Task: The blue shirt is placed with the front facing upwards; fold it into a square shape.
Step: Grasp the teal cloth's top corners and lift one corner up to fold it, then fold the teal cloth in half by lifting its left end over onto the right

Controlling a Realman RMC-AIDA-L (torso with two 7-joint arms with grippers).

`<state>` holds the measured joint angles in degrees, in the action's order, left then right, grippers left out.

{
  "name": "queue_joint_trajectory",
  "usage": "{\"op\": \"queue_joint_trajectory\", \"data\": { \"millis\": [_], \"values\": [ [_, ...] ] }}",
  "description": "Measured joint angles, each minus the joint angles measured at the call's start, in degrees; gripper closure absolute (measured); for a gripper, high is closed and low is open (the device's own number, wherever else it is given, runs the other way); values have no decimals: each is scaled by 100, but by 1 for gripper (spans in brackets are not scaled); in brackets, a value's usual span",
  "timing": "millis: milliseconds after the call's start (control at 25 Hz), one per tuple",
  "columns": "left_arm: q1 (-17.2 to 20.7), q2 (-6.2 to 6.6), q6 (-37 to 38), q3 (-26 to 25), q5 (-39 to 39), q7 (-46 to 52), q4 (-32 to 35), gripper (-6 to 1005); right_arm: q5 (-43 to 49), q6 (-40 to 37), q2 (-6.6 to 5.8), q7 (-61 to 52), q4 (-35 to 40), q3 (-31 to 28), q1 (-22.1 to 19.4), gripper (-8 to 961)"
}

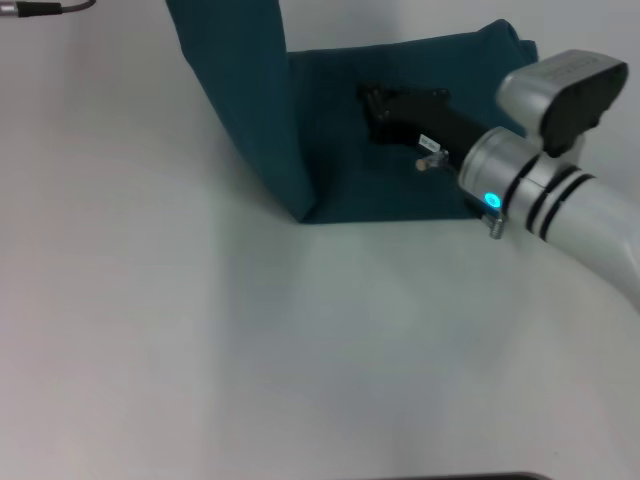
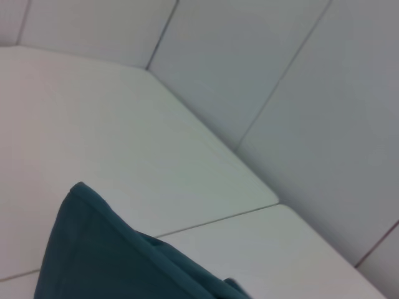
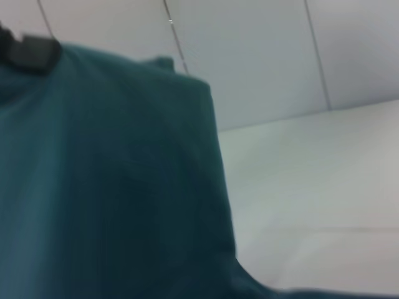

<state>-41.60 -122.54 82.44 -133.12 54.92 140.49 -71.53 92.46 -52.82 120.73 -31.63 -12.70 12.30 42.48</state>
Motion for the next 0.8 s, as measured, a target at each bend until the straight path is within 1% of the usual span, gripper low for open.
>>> {"op": "queue_joint_trajectory", "data": {
  "millis": [120, 200, 280, 440, 600, 800],
  "values": [
    [-20, -24, 22, 25, 24, -10, -30, 988, 9, 575, 30, 686, -263, -392, 212, 933],
    [-33, -77, 30, 77, 31, -14, -97, 988, 28, 797, 37, 1135, -514, -595, 362, 933],
    [-28, -101, 37, 83, 35, -14, -140, 988, 37, 972, 42, 1411, -723, -728, 498, 933],
    [-4, -114, 70, 86, 91, -14, -224, 988, 64, 1381, 57, 1573, -994, -895, 795, 932],
    [23, -113, 137, 84, 145, -15, -261, 987, 348, 1488, 80, 1581, -1193, -1006, 963, 932],
    [46, -116, 186, 92, 180, -28, -305, 987, 1037, 1752, 83, 1646, -1412, -1555, 1021, 932]
  ]
}}
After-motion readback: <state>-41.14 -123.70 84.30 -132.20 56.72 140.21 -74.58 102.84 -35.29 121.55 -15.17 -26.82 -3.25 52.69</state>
